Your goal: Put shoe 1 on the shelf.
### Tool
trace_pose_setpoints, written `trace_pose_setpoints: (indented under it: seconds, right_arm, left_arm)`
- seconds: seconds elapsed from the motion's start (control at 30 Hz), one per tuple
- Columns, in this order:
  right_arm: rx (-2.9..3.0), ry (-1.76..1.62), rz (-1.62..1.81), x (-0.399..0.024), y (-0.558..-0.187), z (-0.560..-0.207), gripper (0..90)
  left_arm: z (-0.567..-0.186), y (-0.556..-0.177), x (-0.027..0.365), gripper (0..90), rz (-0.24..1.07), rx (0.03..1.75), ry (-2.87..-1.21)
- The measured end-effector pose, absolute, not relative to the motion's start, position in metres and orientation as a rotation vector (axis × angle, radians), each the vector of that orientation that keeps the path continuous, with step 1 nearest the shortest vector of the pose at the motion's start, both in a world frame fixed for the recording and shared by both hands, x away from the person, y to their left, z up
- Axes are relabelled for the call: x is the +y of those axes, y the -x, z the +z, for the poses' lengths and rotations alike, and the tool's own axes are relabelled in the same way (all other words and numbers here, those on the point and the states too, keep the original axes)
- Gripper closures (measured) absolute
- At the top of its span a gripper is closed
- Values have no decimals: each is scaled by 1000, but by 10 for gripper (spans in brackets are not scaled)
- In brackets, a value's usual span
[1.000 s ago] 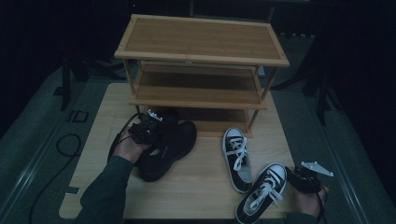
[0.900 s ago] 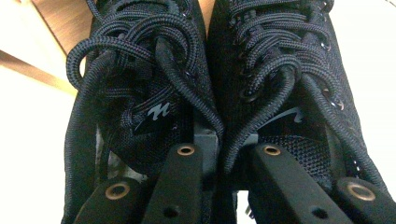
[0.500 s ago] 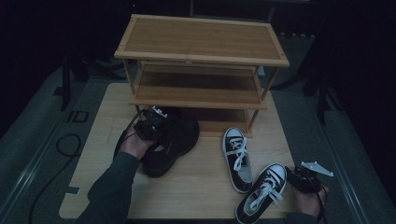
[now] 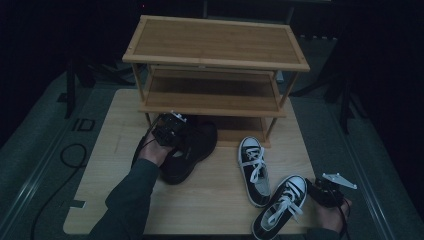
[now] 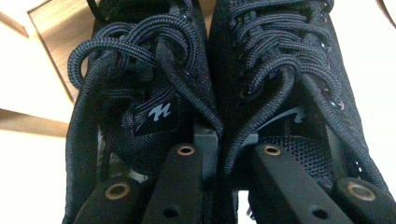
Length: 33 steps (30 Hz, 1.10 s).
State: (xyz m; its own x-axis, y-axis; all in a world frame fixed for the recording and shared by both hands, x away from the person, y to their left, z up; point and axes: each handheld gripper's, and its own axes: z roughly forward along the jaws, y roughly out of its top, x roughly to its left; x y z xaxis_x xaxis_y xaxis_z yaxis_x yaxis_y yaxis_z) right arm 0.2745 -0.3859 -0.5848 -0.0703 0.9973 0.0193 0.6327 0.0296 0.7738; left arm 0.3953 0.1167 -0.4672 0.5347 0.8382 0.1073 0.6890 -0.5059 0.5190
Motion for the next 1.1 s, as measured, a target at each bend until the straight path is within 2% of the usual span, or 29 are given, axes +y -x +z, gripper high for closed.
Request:
trace_pose_setpoints:
  seconds: [1.1]
  right_arm:
    - [1761,-1655,854,-386,-275,-585,547]
  left_arm:
    - [-479,-423,75,855,613,1434,-2234]
